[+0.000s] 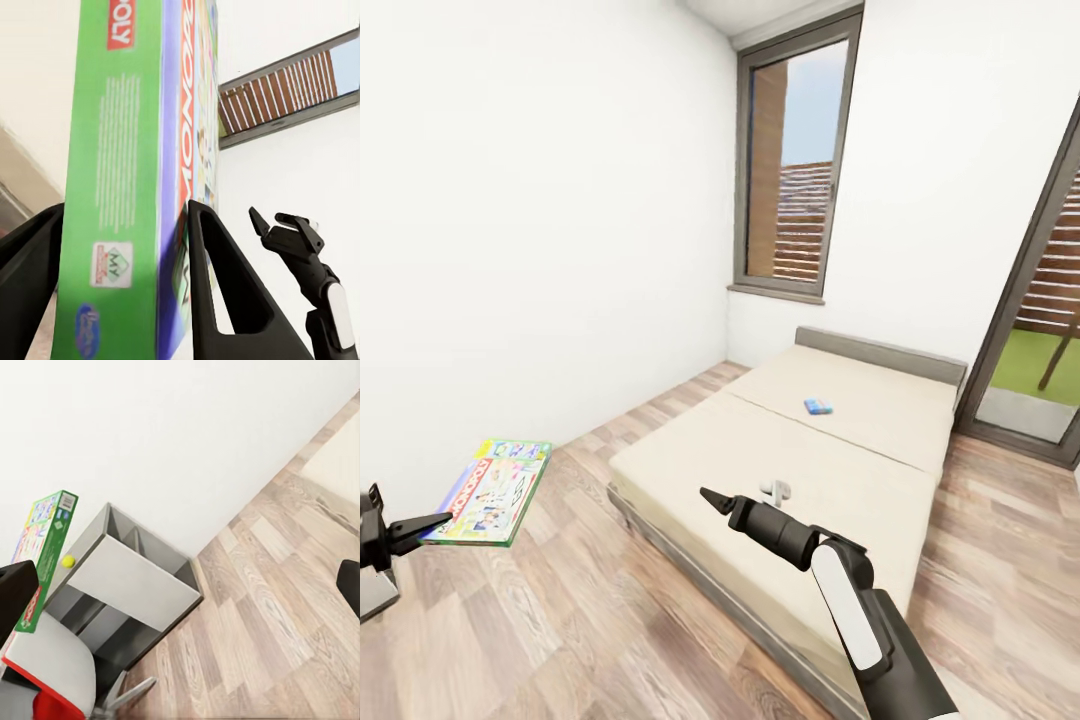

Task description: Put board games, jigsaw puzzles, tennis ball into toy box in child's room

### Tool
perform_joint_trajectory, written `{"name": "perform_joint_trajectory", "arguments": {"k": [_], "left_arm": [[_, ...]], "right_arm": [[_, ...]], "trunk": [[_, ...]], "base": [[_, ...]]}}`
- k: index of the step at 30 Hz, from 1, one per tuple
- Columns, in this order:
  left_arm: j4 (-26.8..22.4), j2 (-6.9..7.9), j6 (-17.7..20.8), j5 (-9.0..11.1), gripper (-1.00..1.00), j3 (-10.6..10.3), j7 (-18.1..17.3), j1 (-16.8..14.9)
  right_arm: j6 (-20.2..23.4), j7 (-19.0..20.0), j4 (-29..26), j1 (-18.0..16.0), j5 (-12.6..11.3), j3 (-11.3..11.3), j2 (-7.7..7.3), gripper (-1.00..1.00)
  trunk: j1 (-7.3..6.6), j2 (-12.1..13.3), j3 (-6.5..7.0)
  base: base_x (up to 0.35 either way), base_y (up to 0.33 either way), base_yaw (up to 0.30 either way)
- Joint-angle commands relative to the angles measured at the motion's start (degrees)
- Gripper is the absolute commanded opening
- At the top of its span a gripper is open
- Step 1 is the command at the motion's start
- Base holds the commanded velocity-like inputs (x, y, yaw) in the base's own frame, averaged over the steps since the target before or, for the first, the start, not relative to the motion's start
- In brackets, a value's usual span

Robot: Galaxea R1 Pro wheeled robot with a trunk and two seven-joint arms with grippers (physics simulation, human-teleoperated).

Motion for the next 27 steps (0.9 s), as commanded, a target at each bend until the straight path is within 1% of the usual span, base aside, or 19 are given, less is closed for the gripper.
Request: {"name": "perform_joint_trajectory", "arguments": {"k": [1,5,10,21,27], "left_arm": [[0.0,0.0,0.6,0.1,-1.0,0.0,-0.3,-0.1],[0.0,0.0,0.6,0.1,-1.0,0.0,-0.3,-0.1],[0.0,0.0,0.6,0.1,-1.0,0.0,-0.3,-0.1],[0.1,0.0,0.6,0.1,-1.0,0.0,-0.3,-0.1],[0.1,0.0,0.6,0.1,-1.0,0.0,-0.3,-0.1]], "right_arm": [[0.3,0.1,0.0,0.0,-0.1,-0.1,0.02,1.0],[0.3,0.1,0.0,0.0,-0.1,-0.1,0.02,1.0],[0.3,0.1,0.0,0.0,-0.1,-0.1,0.01,1.0],[0.3,0.1,0.0,-0.1,-0.1,-0.1,0.06,1.0],[0.3,0.1,0.0,0.0,-0.1,-0.1,0.04,1.0]], "trunk": [[0.0,0.0,-0.07],[0.0,0.0,-0.07],[0.0,0.0,-0.07],[0.0,0.0,-0.07],[0.0,0.0,-0.07]], "base": [[0.0,0.0,0.289],[0.084,0.0,0.289],[0.285,0.044,0.289],[0.244,0.187,0.289],[0.295,0.143,0.289]]}}
